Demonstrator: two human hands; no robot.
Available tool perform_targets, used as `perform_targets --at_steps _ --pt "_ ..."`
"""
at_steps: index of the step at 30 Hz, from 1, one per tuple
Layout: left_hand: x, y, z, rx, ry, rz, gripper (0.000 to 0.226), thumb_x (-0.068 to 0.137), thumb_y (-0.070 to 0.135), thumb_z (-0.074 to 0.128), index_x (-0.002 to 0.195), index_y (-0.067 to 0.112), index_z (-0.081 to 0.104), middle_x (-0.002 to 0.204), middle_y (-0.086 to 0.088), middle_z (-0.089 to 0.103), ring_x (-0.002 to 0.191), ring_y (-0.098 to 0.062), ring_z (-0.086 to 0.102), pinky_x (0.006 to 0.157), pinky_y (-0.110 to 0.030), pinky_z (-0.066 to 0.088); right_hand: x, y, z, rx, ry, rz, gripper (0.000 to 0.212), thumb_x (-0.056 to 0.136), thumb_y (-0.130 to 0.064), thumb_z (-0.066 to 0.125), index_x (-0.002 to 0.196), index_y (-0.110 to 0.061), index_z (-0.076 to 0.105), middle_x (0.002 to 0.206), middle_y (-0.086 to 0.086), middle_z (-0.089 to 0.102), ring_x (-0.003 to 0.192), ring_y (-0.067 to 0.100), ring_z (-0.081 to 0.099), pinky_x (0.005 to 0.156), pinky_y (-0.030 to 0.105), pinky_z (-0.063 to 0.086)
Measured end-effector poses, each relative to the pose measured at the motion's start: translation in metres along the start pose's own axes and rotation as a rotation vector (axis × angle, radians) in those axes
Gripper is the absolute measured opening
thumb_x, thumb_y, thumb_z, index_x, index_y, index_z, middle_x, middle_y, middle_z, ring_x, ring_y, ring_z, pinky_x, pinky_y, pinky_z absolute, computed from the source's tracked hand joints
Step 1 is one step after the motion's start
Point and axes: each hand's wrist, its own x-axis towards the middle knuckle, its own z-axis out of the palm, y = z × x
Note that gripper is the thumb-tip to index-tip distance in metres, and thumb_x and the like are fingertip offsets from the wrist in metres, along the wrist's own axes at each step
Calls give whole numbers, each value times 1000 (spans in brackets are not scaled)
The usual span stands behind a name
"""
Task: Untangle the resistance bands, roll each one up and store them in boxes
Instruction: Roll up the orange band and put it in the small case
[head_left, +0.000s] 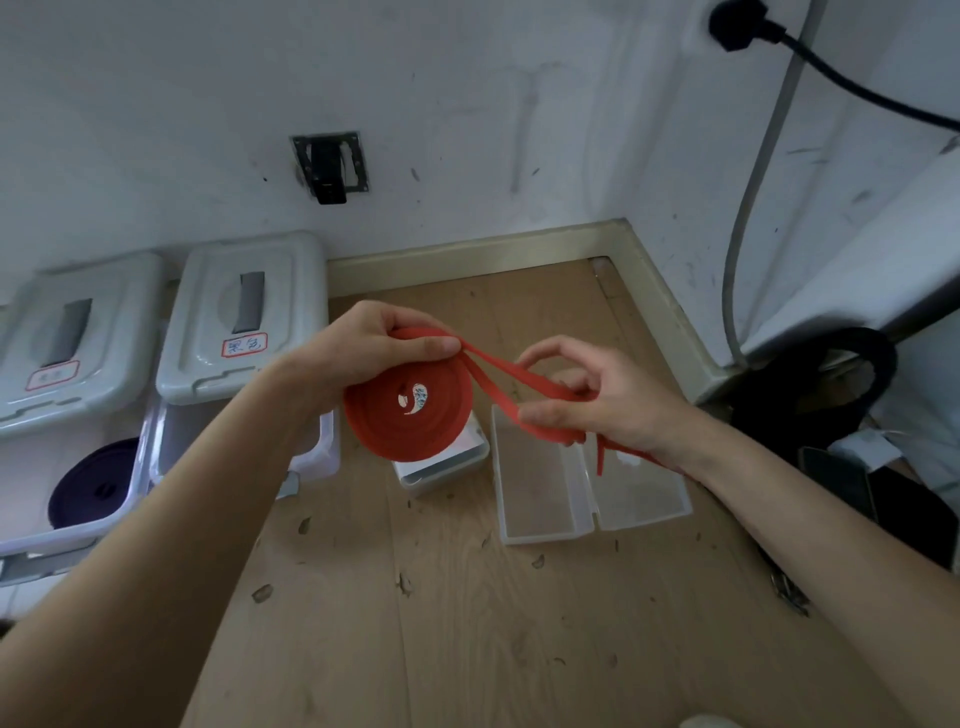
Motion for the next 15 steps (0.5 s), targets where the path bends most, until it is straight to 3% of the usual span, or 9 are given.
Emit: perform_targets --at_steps 2,5,8,10,12,14,15 --pt "-1 -6 6 -178 43 -16 23 58 42 72 76 28 76 71 5 72 63 -5 67 54 -17 51 1 2 5 -105 92 -82 33 76 -21 73 105 -21 57 73 7 69 66 9 67 60 14 52" --pt "5 -9 26 -403 206 -48 19 67 33 70 79 19 73 66 2 71 57 -8 65 51 -20 52 2 13 25 -361 423 -318 19 88 -11 62 107 -14 59 83 2 68 71 8 65 61 16 52" --pt "16 -10 49 -473 390 -72 7 77 28 71 79 22 70 67 3 72 61 -10 67 58 -23 56 7 30 42 -517 578 -361 29 98 -11 45 126 -5 50 108 -2 58 96 7 56 85 16 45" --pt "23 -14 64 -488 510 -66 6 79 29 71 75 26 68 63 9 71 58 -3 66 55 -18 54 9 36 47 -361 574 -273 33 100 -13 37 132 -10 46 112 -13 52 105 -7 45 92 8 36" --pt "28 -22 76 -438 597 -44 9 80 30 71 72 30 66 64 13 68 59 1 64 53 -14 50 7 38 46 -60 487 -182 34 102 -24 30 123 -32 55 105 -29 55 102 -19 44 90 8 38" --pt "31 -32 85 -379 637 -33 12 80 30 71 70 32 65 70 12 67 67 -2 64 57 -15 49 7 46 40 182 364 -62 36 101 -35 27 115 -45 58 106 -25 63 101 -12 54 85 15 47" --pt "33 -37 89 -376 646 -35 11 80 30 71 71 32 66 72 11 67 69 -4 64 60 -17 49 7 51 35 201 335 -5 34 101 -35 30 124 -39 55 117 -18 62 108 -4 55 91 20 47"
